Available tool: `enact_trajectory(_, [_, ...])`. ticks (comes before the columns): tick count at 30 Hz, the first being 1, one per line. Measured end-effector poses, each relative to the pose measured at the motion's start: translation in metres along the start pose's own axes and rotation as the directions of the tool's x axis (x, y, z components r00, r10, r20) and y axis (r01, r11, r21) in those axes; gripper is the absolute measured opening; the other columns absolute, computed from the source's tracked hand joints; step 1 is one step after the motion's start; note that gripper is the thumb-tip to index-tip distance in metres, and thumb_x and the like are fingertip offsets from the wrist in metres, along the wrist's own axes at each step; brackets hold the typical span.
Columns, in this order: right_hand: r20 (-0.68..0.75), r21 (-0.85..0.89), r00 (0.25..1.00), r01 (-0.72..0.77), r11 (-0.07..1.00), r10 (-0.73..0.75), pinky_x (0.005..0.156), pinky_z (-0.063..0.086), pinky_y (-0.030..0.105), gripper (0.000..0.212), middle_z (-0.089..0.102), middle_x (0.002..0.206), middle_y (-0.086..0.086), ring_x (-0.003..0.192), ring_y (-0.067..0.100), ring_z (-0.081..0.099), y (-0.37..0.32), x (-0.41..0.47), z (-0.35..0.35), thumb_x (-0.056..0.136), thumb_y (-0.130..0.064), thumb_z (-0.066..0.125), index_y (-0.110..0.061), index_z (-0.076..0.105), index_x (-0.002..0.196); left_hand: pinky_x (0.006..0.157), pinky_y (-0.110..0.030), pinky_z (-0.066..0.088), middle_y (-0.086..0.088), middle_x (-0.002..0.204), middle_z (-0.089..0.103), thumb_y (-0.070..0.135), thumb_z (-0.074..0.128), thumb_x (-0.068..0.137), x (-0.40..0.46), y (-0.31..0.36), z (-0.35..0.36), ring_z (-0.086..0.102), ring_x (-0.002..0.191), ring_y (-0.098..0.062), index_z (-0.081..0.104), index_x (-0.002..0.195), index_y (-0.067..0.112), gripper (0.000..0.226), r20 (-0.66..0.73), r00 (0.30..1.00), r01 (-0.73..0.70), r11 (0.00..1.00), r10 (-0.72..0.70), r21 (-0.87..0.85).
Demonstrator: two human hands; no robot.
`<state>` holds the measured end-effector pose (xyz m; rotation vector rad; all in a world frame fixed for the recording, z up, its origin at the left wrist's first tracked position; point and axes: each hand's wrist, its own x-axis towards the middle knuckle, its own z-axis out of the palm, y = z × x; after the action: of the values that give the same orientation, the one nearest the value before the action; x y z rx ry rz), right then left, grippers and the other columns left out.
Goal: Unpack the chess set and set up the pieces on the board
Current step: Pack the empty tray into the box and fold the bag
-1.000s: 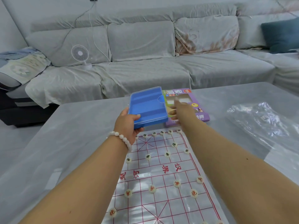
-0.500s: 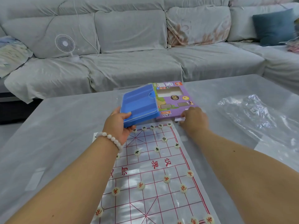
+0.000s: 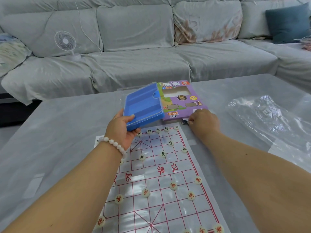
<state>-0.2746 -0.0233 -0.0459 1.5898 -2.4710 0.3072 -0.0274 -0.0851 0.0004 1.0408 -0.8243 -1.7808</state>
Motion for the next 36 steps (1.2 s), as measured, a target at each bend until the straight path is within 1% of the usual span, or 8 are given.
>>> enact_trajectory(5, [-0.29,-0.083,0.93,0.212,0.974,-0.227,0.048,0.043,0.025,0.035,0.063,0.061,-0.001,0.062,0.027,0.058,0.01,-0.007,-0.008,0.074,-0.022,0.041,-0.016,0.07,0.057,0.056,-0.026,0.046,-0.011,0.112,0.051,0.0,0.048,0.089,-0.003,0.007,-0.005,0.052,0.084,-0.024,0.059,0.103,0.022,0.028,-0.024,1.0,0.004,0.997,-0.005,-0.072])
enact_trajectory(9, [-0.469,0.046,0.834,0.351,0.935,-0.29,0.046,0.042,0.024,0.026,0.065,0.063,-0.001,0.057,0.024,0.06,-0.005,-0.01,-0.028,0.078,-0.026,0.049,-0.017,0.068,0.063,0.057,-0.026,0.045,-0.01,0.108,0.053,0.002,0.048,0.089,0.004,0.022,-0.021,0.051,0.08,-0.022,0.058,0.102,0.019,0.024,-0.077,0.997,-0.029,0.99,0.018,-0.138])
enact_trajectory(15, [-0.101,0.632,0.99,-0.014,0.775,0.1,0.068,0.047,0.031,0.014,0.062,0.079,-0.002,0.074,0.018,0.058,-0.077,0.033,-0.044,0.092,-0.024,0.053,-0.016,0.064,0.089,0.059,-0.028,0.048,-0.01,0.116,0.052,0.006,0.047,0.092,0.025,0.048,-0.049,0.054,0.082,-0.021,0.053,0.121,0.018,0.032,-0.176,0.98,-0.111,0.99,0.094,-0.089])
enact_trajectory(20, [0.227,0.815,0.931,-0.343,0.467,0.287,0.069,0.057,0.037,0.017,0.071,0.085,0.008,0.077,0.026,0.069,-0.121,0.075,-0.01,0.088,-0.021,0.056,-0.021,0.056,0.071,0.061,-0.029,0.048,-0.007,0.114,0.054,0.009,0.047,0.094,0.046,0.054,-0.065,0.056,0.085,-0.019,0.049,0.13,0.022,0.039,-0.189,0.975,-0.124,0.992,0.119,-0.015])
enact_trajectory(24, [0.37,0.833,0.892,-0.442,0.333,0.26,0.055,0.053,0.021,0.01,0.068,0.096,0.013,0.066,0.018,0.059,-0.139,0.097,0.0,0.088,-0.013,0.053,-0.013,0.063,0.09,0.061,-0.029,0.047,-0.006,0.109,0.054,0.009,0.047,0.095,0.061,0.052,-0.072,0.056,0.082,-0.019,0.048,0.125,0.025,0.035,-0.188,0.975,-0.131,0.991,0.121,-0.038])
enact_trajectory(28, [0.414,0.834,0.88,-0.469,0.291,0.232,0.082,0.057,0.038,0.026,0.065,0.098,0.013,0.082,0.023,0.062,-0.145,0.112,0.004,0.09,-0.008,0.05,-0.001,0.061,0.113,0.061,-0.029,0.048,-0.005,0.105,0.054,0.01,0.051,0.093,0.071,0.049,-0.075,0.057,0.082,-0.018,0.042,0.132,0.021,0.041,-0.191,0.974,-0.131,0.991,0.125,-0.017])
enact_trajectory(32, [0.341,0.859,0.904,-0.411,0.305,0.258,0.084,0.055,0.047,0.013,0.066,0.099,0.012,0.093,0.03,0.066,-0.149,0.106,0.007,0.089,-0.019,0.049,-0.017,0.059,0.098,0.06,-0.028,0.052,-0.005,0.104,0.057,0.013,0.053,0.094,0.081,0.043,-0.062,0.059,0.086,-0.02,0.049,0.118,0.017,0.025,-0.156,0.977,-0.136,0.988,0.146,0.074])
enact_trajectory(36, [0.295,0.817,0.946,-0.324,0.477,0.138,0.083,0.047,0.034,0.025,0.065,0.106,0.009,0.096,0.026,0.06,-0.151,0.092,0.005,0.095,-0.034,0.04,-0.017,0.057,0.096,0.06,-0.027,0.058,-0.005,0.1,0.058,0.016,0.053,0.095,0.092,0.034,-0.036,0.061,0.083,-0.018,0.05,0.118,0.009,0.024,-0.102,0.986,-0.115,0.983,0.13,0.142])
